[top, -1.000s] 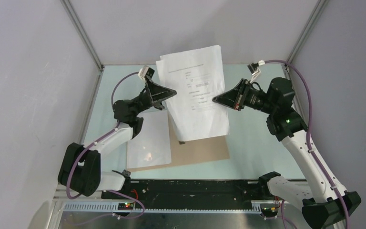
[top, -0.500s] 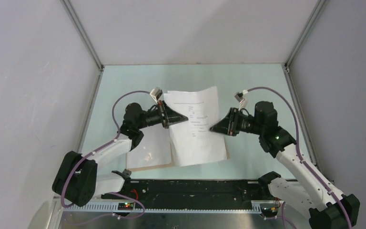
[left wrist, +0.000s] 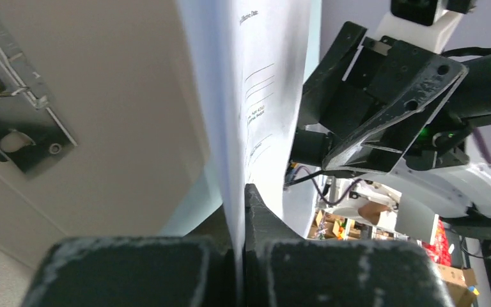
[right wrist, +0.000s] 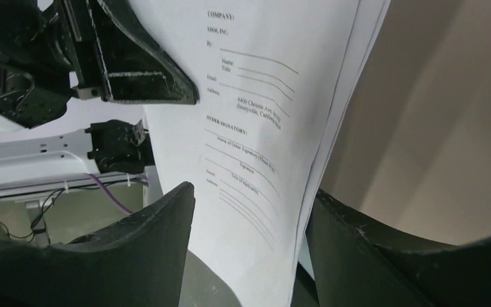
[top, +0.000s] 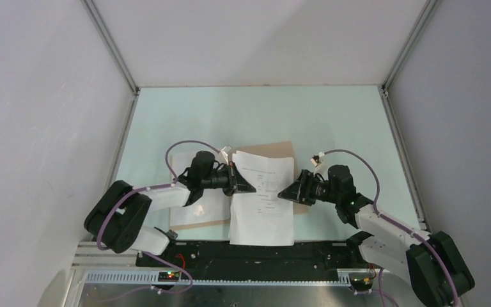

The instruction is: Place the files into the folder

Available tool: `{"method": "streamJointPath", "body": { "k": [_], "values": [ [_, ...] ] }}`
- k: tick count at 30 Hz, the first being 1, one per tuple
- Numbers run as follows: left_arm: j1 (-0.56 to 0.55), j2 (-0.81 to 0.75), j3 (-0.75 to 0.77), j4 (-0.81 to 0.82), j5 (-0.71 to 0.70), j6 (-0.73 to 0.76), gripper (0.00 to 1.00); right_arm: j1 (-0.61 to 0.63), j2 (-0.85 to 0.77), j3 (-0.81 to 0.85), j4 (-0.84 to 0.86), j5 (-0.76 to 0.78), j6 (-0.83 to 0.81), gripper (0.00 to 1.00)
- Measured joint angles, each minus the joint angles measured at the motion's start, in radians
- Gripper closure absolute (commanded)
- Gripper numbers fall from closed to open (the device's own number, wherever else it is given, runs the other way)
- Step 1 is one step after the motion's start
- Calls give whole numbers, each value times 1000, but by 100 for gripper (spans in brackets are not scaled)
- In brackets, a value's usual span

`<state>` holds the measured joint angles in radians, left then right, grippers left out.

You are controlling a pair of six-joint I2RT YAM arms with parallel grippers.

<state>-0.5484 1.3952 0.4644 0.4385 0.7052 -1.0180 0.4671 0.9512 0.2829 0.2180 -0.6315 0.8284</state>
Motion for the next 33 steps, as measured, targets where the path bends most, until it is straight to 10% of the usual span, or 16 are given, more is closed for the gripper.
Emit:
{"method": "streamJointPath", "body": {
  "k": [15,25,29,33],
  "values": [
    [-32,84,0,-11,-58,33,100,13,258,-49,253,122,69,50],
    [-34,119,0,-11,-73,34,100,64,368,-16,243,227,61,77],
    [-35,134,2,-8,-74,34,80,68,419,-15,258,234,63,100],
    [-37,145,2,-8,-83,31,60,69,416,-11,233,271,57,100]
  ]
}}
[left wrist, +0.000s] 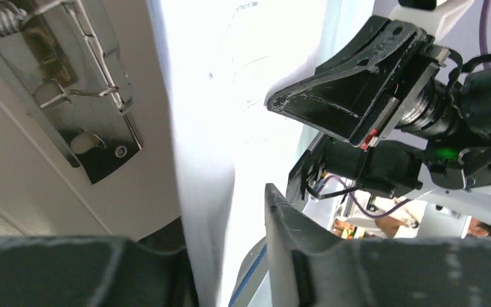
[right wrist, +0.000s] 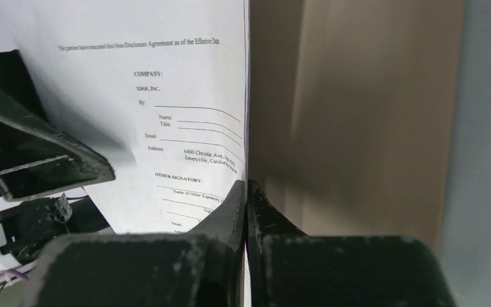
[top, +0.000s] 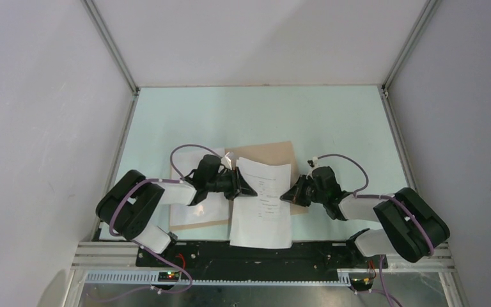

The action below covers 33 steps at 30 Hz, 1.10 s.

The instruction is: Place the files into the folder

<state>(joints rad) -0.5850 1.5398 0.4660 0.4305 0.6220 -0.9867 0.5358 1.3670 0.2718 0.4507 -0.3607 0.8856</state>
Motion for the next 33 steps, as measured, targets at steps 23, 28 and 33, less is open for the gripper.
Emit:
{"method": "streamJointPath", "body": {
  "k": [23,28,33],
  "values": [
    [-2,-52,-60,-106,-89,61,80,11,-142,84,-300,222,-131,100],
    [-24,-64,-47,-204,-155,98,99,17,-142,115,-311,224,-149,100],
    [-117,-54,60,-362,-282,124,100,36,-142,126,-313,224,-162,100]
  ]
}}
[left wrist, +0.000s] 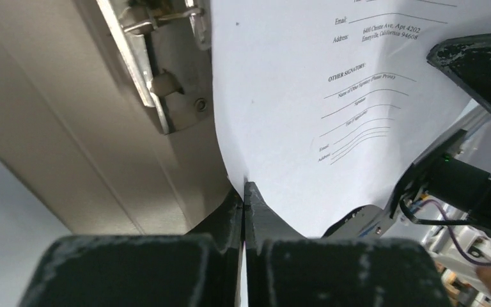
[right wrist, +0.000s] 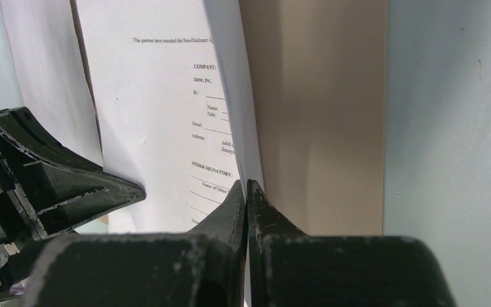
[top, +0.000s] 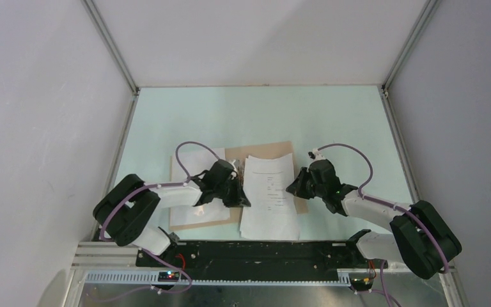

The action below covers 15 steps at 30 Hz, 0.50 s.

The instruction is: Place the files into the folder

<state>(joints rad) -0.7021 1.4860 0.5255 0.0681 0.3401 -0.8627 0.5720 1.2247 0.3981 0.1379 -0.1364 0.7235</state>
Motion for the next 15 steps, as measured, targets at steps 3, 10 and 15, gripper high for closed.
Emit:
{"method": "streamJointPath", "body": {
  "k": [3,10,15],
  "values": [
    [-43,11,46,-61,-61,0,100,3,0,1,-2,0,-4,85],
    [-62,11,68,-101,-100,-2,100,-3,0,2,-4,-37,-21,53],
    [-63,13,74,-111,-104,-2,100,-27,0,2,-14,-61,-27,51]
  ]
}}
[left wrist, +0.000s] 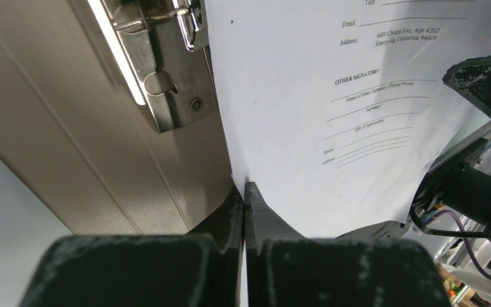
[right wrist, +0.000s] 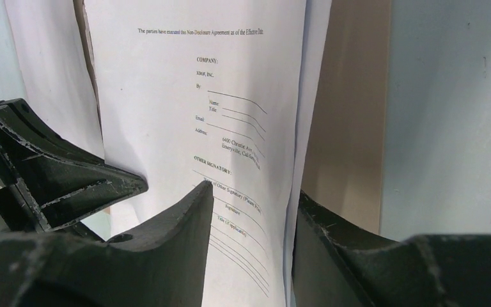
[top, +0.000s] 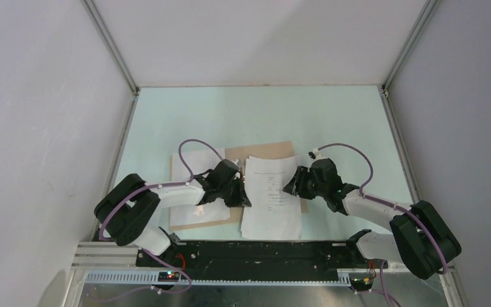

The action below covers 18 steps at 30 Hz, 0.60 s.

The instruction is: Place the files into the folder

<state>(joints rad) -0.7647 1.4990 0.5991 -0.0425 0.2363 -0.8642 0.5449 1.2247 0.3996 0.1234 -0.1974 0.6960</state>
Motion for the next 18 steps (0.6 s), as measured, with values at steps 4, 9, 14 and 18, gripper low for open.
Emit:
{"method": "streamJointPath", "body": {
  "k": [4,9,14,18],
  "values": [
    [-1,3,6,-8,0,0,100,0,10,0,2,-6,0,51],
    [-1,5,14,-23,0,1,100,17,55,0,10,-17,2,67],
    [-1,5,22,-40,-2,2,91,11,66,0,15,-20,-2,100],
    [-1,5,43,-84,-16,11,65,-19,66,23,-18,-9,-33,100]
  ]
}}
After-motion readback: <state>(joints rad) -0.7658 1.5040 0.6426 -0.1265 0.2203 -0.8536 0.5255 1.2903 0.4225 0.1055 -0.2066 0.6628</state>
